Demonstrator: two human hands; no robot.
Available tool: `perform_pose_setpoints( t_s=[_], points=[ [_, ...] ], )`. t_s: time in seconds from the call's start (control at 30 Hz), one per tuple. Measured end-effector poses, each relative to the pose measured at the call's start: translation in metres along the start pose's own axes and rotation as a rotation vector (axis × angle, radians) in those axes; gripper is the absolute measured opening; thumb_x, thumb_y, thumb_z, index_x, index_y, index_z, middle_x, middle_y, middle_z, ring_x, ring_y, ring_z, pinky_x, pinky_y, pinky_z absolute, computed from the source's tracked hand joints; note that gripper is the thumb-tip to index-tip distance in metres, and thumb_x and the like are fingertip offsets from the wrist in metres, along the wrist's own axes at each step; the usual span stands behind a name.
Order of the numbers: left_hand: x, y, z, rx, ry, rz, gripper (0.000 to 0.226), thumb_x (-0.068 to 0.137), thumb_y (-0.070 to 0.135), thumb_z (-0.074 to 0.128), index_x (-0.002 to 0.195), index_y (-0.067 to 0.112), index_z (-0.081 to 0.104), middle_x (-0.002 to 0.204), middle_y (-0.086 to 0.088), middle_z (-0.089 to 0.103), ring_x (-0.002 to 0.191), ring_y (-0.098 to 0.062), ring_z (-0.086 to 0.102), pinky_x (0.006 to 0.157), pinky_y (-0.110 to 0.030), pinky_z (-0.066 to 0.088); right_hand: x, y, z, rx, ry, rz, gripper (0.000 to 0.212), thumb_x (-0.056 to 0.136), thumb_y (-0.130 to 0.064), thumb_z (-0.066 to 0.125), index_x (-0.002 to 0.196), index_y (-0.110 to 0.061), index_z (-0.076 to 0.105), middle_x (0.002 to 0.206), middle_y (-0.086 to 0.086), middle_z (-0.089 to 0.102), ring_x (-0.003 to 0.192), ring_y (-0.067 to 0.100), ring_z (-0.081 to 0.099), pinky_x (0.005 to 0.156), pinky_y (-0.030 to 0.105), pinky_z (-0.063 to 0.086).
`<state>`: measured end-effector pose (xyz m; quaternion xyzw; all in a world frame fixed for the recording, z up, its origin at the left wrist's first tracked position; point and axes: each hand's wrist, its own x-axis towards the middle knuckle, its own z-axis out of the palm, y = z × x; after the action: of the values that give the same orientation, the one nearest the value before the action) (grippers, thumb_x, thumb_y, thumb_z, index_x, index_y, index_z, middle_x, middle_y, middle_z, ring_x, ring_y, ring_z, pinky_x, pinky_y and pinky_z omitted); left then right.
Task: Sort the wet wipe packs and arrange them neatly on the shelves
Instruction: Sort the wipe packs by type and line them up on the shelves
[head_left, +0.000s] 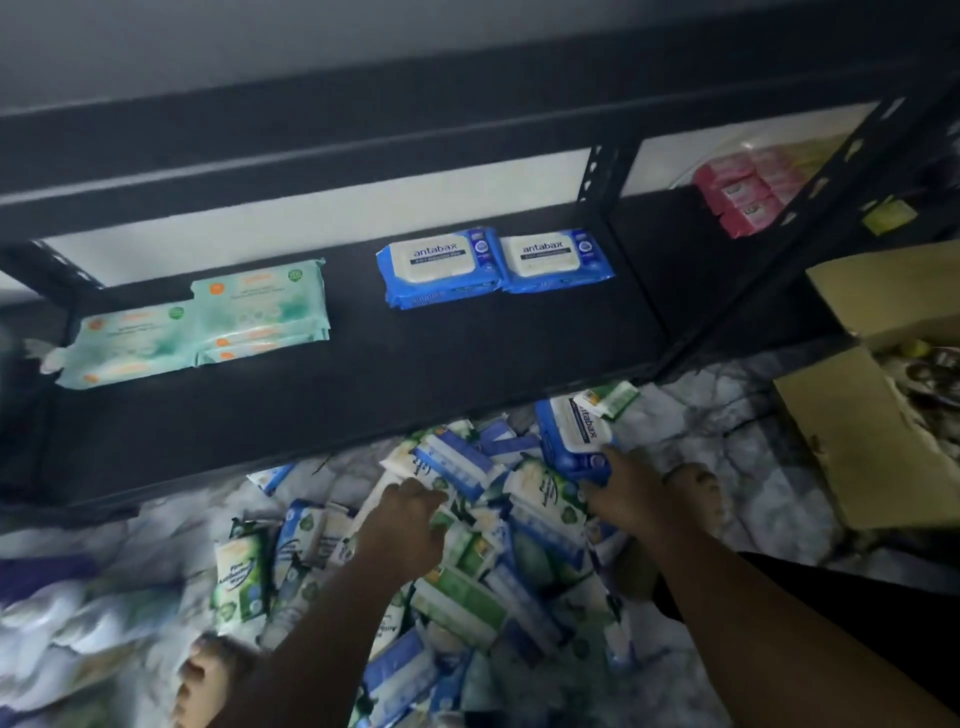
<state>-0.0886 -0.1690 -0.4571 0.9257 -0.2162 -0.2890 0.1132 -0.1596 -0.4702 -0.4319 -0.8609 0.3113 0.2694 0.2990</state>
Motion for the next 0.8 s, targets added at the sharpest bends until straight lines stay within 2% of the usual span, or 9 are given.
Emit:
perform_pose_setpoints(
  t_s=[0.07, 0.13, 0.23, 0.33, 0.4, 0.5, 0.63, 0.7, 0.8],
  points=[
    [0.003, 0.008, 0.008, 0.017, 0.069, 0.026, 0.043, 0.088, 0.043, 0.054, 0.121, 0.023, 0.069, 0.120, -0.004, 0.062, 0.116, -0.028, 0.056, 0.095, -0.040, 0.052, 0.007, -0.004, -0.003, -0.071, 0.085, 0.021, 0.068, 0.086, -0.059, 0.058, 0.144, -0.027, 0.042, 0.137, 0.013, 0.047, 0.119, 0.035, 0.053, 0.098, 0.044, 0.050],
    [0.003, 0.017, 0.016, -0.007, 0.212, 0.075, 0.034, 0.085, 0.043, 0.056, 0.105, 0.022, 0.073, 0.109, -0.005, 0.063, 0.102, -0.031, 0.060, 0.082, -0.041, 0.055, 0.021, -0.009, -0.002, -0.155, 0.141, 0.070, 0.078, 0.088, -0.068, 0.054, 0.151, -0.026, 0.033, 0.143, 0.016, 0.034, 0.127, 0.039, 0.044, 0.103, 0.047, 0.045],
    [-0.003, 0.034, 0.027, 0.026, 0.360, 0.262, 0.034, 0.083, 0.039, 0.063, 0.111, 0.020, 0.066, 0.115, -0.008, 0.059, 0.103, -0.031, 0.054, 0.085, -0.042, 0.050, 0.047, -0.017, 0.002, -0.081, 0.062, 0.092, 0.098, 0.082, -0.077, 0.055, 0.158, -0.026, 0.019, 0.154, 0.015, 0.027, 0.136, 0.041, 0.039, 0.108, 0.051, 0.043],
    [-0.020, 0.059, 0.042, 0.150, 0.280, 0.565, 0.036, 0.080, 0.036, 0.067, 0.111, 0.020, 0.058, 0.111, -0.006, 0.058, 0.100, -0.032, 0.055, 0.085, -0.044, 0.046, 0.065, -0.024, 0.006, 0.099, 0.028, 0.159, 0.113, 0.073, -0.079, 0.063, 0.158, -0.027, 0.011, 0.159, 0.013, 0.022, 0.140, 0.040, 0.037, 0.109, 0.053, 0.042],
    [-0.031, 0.068, 0.060, 0.279, 0.148, 0.666, 0.045, 0.077, 0.046, 0.064, 0.114, 0.021, 0.059, 0.111, -0.005, 0.058, 0.099, -0.031, 0.054, 0.089, -0.046, 0.046, 0.070, -0.027, 0.009, 0.101, 0.047, 0.179, 0.113, 0.073, -0.072, 0.070, 0.157, -0.025, 0.010, 0.157, 0.014, 0.024, 0.138, 0.040, 0.039, 0.106, 0.052, 0.044],
    [-0.039, 0.069, 0.078, 0.351, 0.009, 0.606, 0.059, 0.076, 0.063, 0.057, 0.118, 0.023, 0.067, 0.116, -0.004, 0.059, 0.106, -0.032, 0.054, 0.099, -0.050, 0.042, 0.070, -0.023, 0.011, 0.059, 0.101, 0.171, 0.109, 0.071, -0.063, 0.076, 0.153, -0.020, 0.018, 0.149, 0.015, 0.035, 0.131, 0.038, 0.046, 0.100, 0.047, 0.048],
    [-0.052, 0.076, 0.085, 0.377, 0.029, 0.570, 0.068, 0.077, 0.068, 0.053, 0.122, 0.018, 0.066, 0.120, -0.008, 0.060, 0.111, -0.035, 0.053, 0.101, -0.054, 0.037, 0.052, -0.012, 0.006, 0.042, 0.148, 0.145, 0.109, 0.064, -0.055, 0.085, 0.150, -0.017, 0.029, 0.140, 0.013, 0.048, 0.128, 0.034, 0.050, 0.100, 0.042, 0.049],
    [-0.062, 0.084, 0.087, 0.397, -0.018, 0.563, 0.082, 0.078, 0.072, 0.056, 0.138, 0.017, 0.055, 0.134, -0.010, 0.054, 0.125, -0.036, 0.045, 0.108, -0.057, 0.029, 0.036, -0.003, 0.003, 0.044, 0.163, 0.124, 0.104, 0.061, -0.052, 0.087, 0.146, -0.019, 0.036, 0.135, 0.011, 0.054, 0.124, 0.032, 0.055, 0.099, 0.040, 0.050],
    [-0.078, 0.097, 0.093, 0.486, -0.193, 0.488, 0.110, 0.078, 0.078, 0.058, 0.159, 0.016, 0.018, 0.160, -0.016, 0.023, 0.146, -0.040, 0.020, 0.118, -0.062, 0.011, 0.007, 0.014, 0.002, -0.031, 0.139, 0.138, 0.088, 0.066, -0.054, 0.084, 0.136, -0.018, 0.045, 0.131, 0.007, 0.056, 0.119, 0.029, 0.057, 0.084, 0.032, 0.044]
  ],
)
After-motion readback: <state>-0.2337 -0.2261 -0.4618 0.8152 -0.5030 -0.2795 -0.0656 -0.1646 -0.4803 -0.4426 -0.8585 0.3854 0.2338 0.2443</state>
